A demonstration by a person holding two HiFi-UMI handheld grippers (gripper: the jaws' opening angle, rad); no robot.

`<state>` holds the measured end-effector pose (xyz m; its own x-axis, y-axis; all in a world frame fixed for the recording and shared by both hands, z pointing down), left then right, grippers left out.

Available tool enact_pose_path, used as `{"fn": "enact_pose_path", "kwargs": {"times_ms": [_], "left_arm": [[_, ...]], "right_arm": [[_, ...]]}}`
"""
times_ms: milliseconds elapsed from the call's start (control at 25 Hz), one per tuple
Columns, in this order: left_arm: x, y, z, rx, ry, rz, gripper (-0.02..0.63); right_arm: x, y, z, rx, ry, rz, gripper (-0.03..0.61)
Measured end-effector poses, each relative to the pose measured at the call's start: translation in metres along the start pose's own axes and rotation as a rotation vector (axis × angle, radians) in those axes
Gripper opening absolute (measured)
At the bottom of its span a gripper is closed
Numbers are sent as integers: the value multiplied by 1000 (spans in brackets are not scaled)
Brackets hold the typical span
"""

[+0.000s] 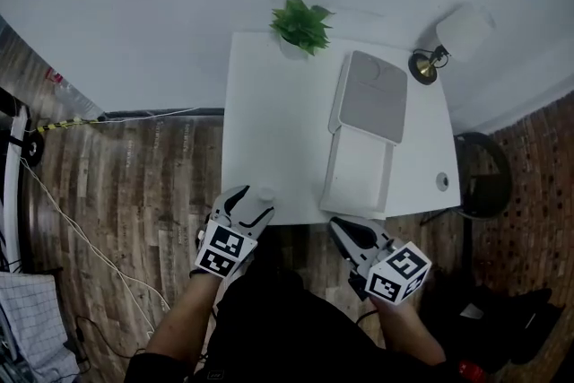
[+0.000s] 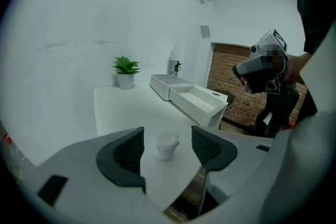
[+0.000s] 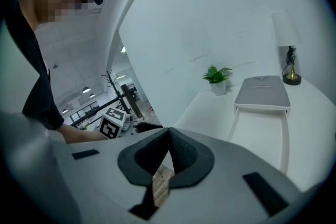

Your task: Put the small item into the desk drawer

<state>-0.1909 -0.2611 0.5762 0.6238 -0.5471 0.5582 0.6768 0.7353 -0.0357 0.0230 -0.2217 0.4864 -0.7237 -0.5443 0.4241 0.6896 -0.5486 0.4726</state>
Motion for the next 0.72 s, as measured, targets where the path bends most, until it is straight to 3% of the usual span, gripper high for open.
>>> {"fn": "enact_pose_path", "kwargs": {"times_ms": [320, 520, 720], "left_arm": [[47, 0, 24, 108, -85, 74, 267], [62, -4, 28, 120, -123, 134, 265], [69, -5, 26, 155, -139, 144, 249]], "right_arm": [[2, 16, 13, 42, -37, 59, 3], [8, 17, 7, 47, -28, 75, 3], [4, 17, 0, 60, -6, 110, 3]]}}
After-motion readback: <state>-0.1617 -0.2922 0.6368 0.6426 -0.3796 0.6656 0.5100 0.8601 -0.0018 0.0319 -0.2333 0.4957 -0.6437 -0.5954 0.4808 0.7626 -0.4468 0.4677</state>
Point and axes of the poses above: the fingertips, and each gripper's own axes: x forward along the fingers, y to its right, z out of its underside, the point moved 7 cm from there along -x, backward along the fingers, and after that the axes turned 6 degrees about x, right-handed, at the moved point
